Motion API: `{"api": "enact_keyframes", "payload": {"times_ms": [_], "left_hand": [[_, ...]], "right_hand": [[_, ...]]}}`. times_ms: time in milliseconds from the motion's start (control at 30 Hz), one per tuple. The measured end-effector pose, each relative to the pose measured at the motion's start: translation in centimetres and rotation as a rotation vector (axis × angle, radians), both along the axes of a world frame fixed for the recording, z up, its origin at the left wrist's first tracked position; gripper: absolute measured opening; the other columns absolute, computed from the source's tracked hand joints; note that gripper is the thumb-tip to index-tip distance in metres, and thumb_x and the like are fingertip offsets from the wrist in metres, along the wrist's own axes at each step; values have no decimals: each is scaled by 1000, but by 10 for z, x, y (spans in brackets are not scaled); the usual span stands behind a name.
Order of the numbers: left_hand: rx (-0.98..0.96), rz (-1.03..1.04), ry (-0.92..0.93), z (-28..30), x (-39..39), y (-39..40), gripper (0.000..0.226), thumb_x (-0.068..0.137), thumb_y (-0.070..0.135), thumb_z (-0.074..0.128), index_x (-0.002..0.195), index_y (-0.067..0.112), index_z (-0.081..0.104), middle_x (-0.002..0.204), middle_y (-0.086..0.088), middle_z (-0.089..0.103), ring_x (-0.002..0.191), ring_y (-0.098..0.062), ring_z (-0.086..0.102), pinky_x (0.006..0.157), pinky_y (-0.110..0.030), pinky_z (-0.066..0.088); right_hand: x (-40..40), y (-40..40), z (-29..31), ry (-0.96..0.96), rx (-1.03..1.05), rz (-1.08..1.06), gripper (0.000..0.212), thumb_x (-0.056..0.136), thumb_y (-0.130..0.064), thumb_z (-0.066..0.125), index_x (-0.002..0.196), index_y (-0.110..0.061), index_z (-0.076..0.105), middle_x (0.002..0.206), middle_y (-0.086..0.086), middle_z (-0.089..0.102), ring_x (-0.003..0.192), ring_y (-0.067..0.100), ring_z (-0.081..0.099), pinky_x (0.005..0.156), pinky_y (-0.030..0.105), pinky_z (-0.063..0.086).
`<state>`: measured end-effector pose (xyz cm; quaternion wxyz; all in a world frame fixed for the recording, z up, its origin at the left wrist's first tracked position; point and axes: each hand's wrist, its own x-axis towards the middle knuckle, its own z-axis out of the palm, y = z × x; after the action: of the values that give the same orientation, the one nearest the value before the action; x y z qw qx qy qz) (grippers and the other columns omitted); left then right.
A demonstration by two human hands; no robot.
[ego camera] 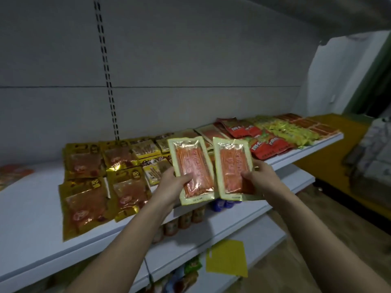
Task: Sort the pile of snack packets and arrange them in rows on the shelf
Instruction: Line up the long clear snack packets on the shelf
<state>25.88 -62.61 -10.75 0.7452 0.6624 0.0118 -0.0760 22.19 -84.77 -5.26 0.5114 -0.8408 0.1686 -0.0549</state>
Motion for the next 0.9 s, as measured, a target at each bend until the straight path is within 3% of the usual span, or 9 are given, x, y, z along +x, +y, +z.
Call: {"api": "enact_keyframes", "payload": {"times_ms": [100, 200, 267, 367, 433, 533, 600, 767, 900], "left_hand": [[72, -18, -18, 1, 28, -38, 36, 92, 8, 71, 124, 12, 58, 121, -6, 70, 103, -18, 70, 91, -40, 57], [212, 21, -77, 2, 50, -67, 89, 79, 20, 85, 149, 21, 31, 142, 8, 46, 128, -16, 50, 106, -46, 48], [335, 45, -99, 1, 57, -84, 110, 69, 30, 90, 155, 30, 21, 151, 0, 36, 139, -24, 41, 107, -34, 42], [544, 24, -140, 3, 61, -106, 67, 83, 13, 79, 134, 32, 40, 146, -9, 27, 110, -10, 53, 79, -8, 46], [779, 75, -209, 4, 63, -118, 62, 86, 23, 77, 133, 34, 39, 142, -7, 24, 119, -17, 48, 93, -23, 51], [1183, 219, -310, -5, 63, -132, 78, 87, 49, 70, 150, 27, 29, 158, -4, 12, 145, -28, 15, 116, -45, 27], [1210, 244, -373, -7, 58, -138, 67, 91, 52, 63, 148, 30, 36, 157, 0, 18, 144, -23, 15, 117, -43, 22], [1280, -2, -355, -10, 46, -157, 59, 98, 59, 46, 151, 33, 40, 157, 6, 34, 144, -16, 26, 117, -34, 23], [1311, -9, -318, -15, 47, -171, 58, 99, 53, 49, 152, 32, 39, 160, 4, 30, 147, -15, 23, 117, -30, 23]], "right_hand": [[31, -45, 14, 79, -144, 4, 34, 101, -7, 46, 134, -9, 46, 99, 1, 57, 91, 18, 55, 80, 31, 41], [66, -73, 20, 84, -275, 34, 43, 102, -9, 41, 145, -7, 36, 133, 17, 51, 108, 26, 49, 83, 32, 39], [82, -81, 20, 116, -342, 75, 39, 100, -5, 40, 139, -4, 44, 129, 19, 53, 106, 29, 52, 83, 34, 43], [107, -91, 18, 209, -420, 201, 40, 97, -5, 41, 136, -7, 49, 117, 12, 54, 102, 28, 54, 85, 37, 48], [124, -96, 16, 230, -471, 282, 41, 95, -5, 43, 135, -5, 52, 114, 13, 55, 100, 28, 56, 83, 37, 49], [146, -102, 7, 231, -595, 397, 40, 94, -8, 48, 134, -4, 53, 139, 21, 44, 116, 37, 54, 97, 41, 48], [156, -107, -2, 188, -708, 454, 47, 94, -12, 52, 140, -7, 46, 149, 18, 25, 128, 41, 45, 106, 43, 41], [162, -117, -15, -12, -909, 778, 63, 96, -36, 57, 152, -26, 32, 159, 3, 20, 145, 35, 19, 116, 49, 29], [162, -123, -20, 69, -974, 983, 59, 99, -42, 50, 152, -24, 32, 161, 2, 21, 143, 33, 24, 114, 48, 31]]}}
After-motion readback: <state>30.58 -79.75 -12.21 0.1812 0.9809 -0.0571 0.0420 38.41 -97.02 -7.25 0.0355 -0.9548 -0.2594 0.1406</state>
